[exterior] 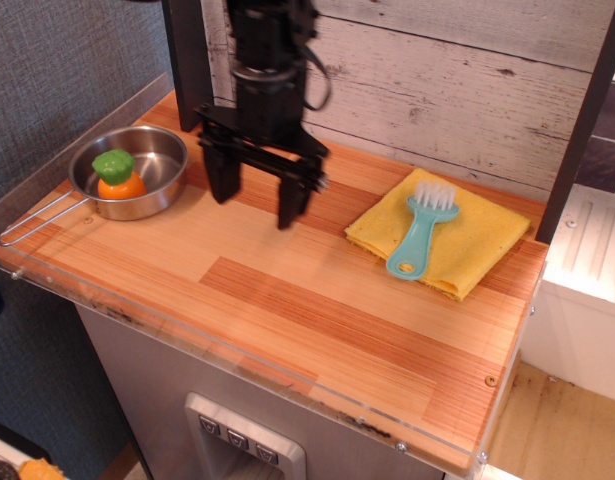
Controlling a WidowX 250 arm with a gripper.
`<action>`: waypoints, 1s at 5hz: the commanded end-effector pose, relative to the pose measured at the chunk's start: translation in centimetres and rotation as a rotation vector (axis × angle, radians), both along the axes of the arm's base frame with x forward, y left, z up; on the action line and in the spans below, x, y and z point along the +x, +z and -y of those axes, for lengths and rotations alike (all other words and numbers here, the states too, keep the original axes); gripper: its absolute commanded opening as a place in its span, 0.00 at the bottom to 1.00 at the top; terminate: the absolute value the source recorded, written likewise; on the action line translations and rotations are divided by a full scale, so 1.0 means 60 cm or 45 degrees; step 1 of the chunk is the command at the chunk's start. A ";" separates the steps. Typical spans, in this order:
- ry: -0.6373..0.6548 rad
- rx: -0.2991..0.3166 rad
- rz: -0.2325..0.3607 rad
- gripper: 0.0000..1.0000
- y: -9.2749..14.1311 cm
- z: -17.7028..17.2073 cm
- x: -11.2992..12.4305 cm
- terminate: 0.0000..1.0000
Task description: Place the bottle at the top edge
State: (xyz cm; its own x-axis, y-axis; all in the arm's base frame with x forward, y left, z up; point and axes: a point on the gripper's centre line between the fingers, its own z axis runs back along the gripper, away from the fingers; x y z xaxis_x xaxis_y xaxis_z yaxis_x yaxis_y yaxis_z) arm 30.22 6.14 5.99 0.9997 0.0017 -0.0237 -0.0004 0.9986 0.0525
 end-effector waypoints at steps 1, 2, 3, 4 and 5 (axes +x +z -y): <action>0.099 0.018 0.117 1.00 0.051 -0.124 0.003 0.00; 0.113 0.059 0.164 1.00 0.055 -0.184 0.000 0.00; 0.121 0.085 0.182 1.00 0.052 -0.213 -0.003 0.00; 0.115 0.109 0.190 1.00 0.036 -0.222 -0.006 0.00; 0.119 0.112 0.173 1.00 0.008 -0.223 -0.002 0.00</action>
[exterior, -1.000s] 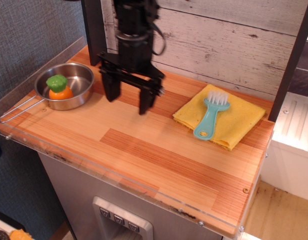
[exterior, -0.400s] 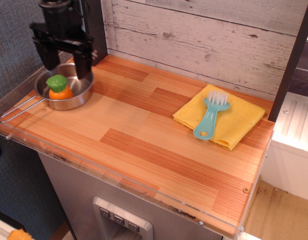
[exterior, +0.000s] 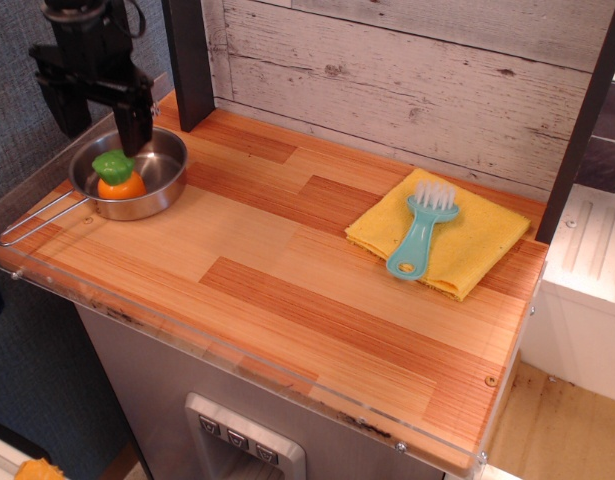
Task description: Place the bottle at the top edge
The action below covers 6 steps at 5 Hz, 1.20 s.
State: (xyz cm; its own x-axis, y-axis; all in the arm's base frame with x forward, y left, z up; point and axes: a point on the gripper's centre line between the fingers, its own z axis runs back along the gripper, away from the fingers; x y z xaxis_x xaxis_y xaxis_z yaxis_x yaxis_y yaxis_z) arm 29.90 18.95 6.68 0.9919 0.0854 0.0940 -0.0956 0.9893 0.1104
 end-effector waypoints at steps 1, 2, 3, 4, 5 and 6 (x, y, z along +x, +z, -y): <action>0.035 0.027 -0.010 1.00 -0.025 -0.017 0.003 0.00; 0.060 0.015 -0.032 1.00 -0.038 -0.023 0.002 0.00; 0.071 0.011 -0.002 0.00 -0.030 -0.026 0.001 0.00; 0.095 0.015 0.043 0.00 -0.006 -0.030 -0.001 0.00; 0.129 0.023 0.183 0.00 0.072 -0.018 0.009 0.00; 0.036 -0.004 0.199 0.00 0.111 0.046 0.033 0.00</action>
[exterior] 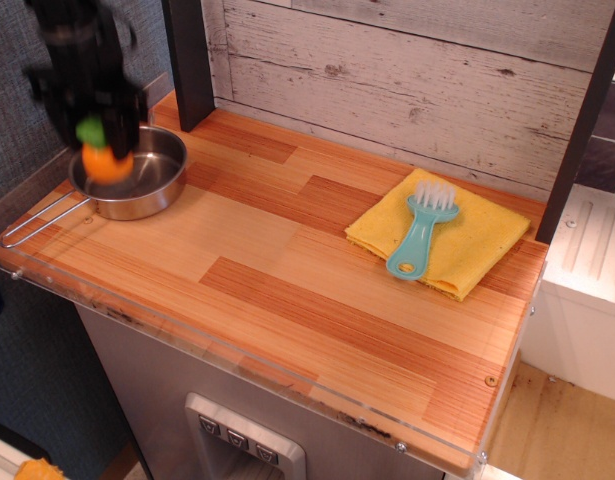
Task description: Place the bottle at the top edge
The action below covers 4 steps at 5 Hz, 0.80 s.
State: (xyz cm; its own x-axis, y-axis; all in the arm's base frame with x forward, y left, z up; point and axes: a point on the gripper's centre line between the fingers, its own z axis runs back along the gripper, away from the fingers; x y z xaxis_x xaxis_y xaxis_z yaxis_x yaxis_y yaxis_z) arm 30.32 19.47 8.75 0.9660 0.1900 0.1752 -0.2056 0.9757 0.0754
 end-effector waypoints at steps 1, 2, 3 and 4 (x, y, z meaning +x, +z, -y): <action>-0.270 -0.057 0.003 0.00 0.048 0.136 0.053 0.00; -0.303 -0.068 -0.079 0.00 -0.002 0.207 0.077 0.00; -0.324 -0.046 -0.133 0.00 -0.043 0.239 0.101 0.00; -0.317 -0.020 -0.147 0.00 -0.069 0.255 0.121 0.00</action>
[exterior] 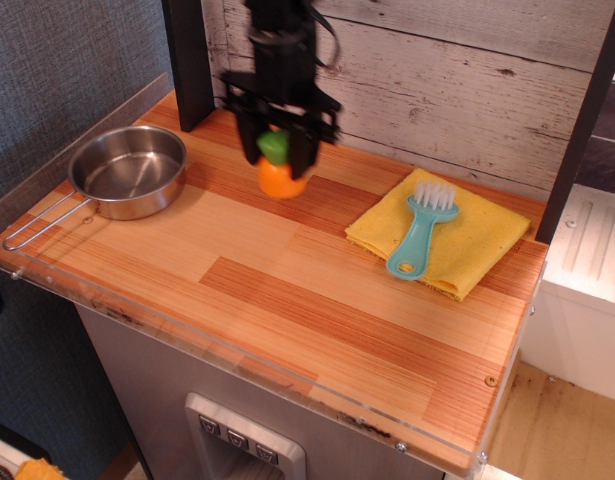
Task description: Place the bottle at the top edge
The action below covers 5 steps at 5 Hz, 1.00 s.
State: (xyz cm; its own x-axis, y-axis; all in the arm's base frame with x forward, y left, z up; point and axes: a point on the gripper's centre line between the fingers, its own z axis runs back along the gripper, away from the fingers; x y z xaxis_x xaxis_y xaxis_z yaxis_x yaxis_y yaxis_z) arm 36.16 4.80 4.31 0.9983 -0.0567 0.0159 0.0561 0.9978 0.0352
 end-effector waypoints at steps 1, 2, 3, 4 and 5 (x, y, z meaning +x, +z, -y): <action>0.012 0.035 0.080 0.00 -0.006 0.016 0.049 0.00; 0.012 0.042 0.086 0.00 -0.005 0.020 0.062 0.00; -0.006 0.038 0.097 1.00 0.002 0.019 0.053 0.00; -0.003 0.020 0.136 1.00 0.029 0.014 0.053 0.00; 0.026 -0.018 0.210 1.00 0.077 -0.001 0.043 0.00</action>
